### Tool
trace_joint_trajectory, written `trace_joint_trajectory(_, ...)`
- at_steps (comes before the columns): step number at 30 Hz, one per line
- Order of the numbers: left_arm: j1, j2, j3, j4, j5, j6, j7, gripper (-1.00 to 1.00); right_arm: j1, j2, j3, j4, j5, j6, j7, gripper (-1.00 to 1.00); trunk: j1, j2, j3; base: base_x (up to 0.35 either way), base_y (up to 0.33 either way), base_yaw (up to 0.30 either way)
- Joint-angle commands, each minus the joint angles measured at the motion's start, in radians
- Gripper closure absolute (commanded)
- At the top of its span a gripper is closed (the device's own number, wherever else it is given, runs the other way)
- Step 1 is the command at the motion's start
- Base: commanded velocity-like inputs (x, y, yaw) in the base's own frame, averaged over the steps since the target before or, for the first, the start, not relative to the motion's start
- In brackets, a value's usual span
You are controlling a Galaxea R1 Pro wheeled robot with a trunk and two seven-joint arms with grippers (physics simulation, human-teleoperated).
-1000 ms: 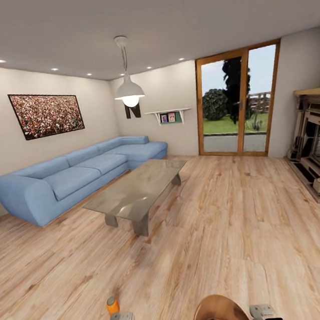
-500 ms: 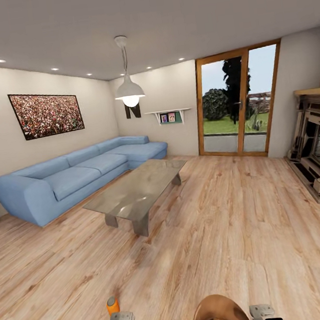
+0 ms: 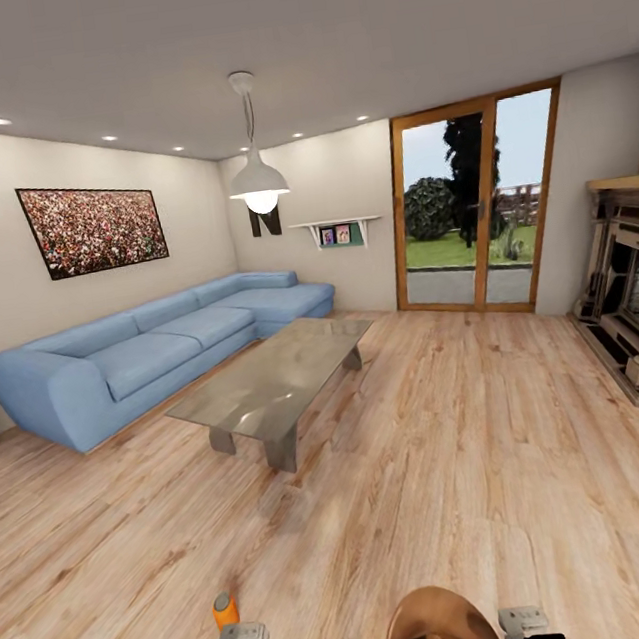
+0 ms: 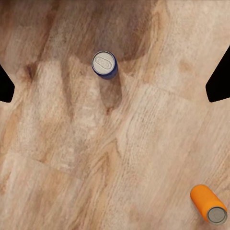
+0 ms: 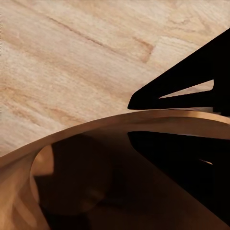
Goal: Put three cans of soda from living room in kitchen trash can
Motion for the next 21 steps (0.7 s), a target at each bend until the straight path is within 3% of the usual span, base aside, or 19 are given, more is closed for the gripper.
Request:
trace_joint_trajectory(1,0.000,0.000,0.000,0.000,0.000,0.000,0.000,-1.00,0.000,0.000,-0.002,-0.002,-0.009,0.000,0.005,1.00,0.000,0.000,0.000,0.000,0.000,0.000)
trace_joint_trajectory(10,0.000,0.000,0.000,0.001,0.001,0.001,-0.001,-1.00,-0.002,-0.009,-0.007,-0.008,-0.009,0.014,0.005,1.00,0.000,0.000,0.000,0.000,0.000,0.000)
trace_joint_trajectory(13,0.000,0.000,0.000,0.001,0.001,0.001,-0.002,-1.00,-0.006,-0.010,-0.008,-0.034,-0.009,0.068,0.005,1.00,0.000,0.000,0.000,0.000,0.000,0.000)
trace_joint_trajectory(16,0.000,0.000,0.000,0.001,0.001,0.001,-0.001,-1.00,-0.010,-0.010,-0.010,-0.126,-0.013,0.196,0.005,1.00,0.000,0.000,0.000,0.000,0.000,0.000)
trace_joint_trajectory(17,0.000,0.000,0.000,0.001,0.002,0.001,-0.001,-1.00,-0.009,-0.007,-0.011,-0.209,-0.015,0.282,0.006,1.00,0.000,0.000,0.000,0.000,0.000,0.000)
trace_joint_trajectory(20,0.000,0.000,0.000,0.001,0.002,0.001,-0.001,-1.00,-0.009,-0.004,-0.010,-0.363,-0.016,0.420,0.006,1.00,0.000,0.000,0.000,0.000,0.000,0.000)
trace_joint_trajectory(21,0.000,0.000,0.000,0.001,0.002,0.002,-0.002,-1.00,-0.009,-0.002,-0.009,-0.474,-0.017,0.520,0.006,1.00,0.000,0.000,0.000,0.000,0.000,0.000)
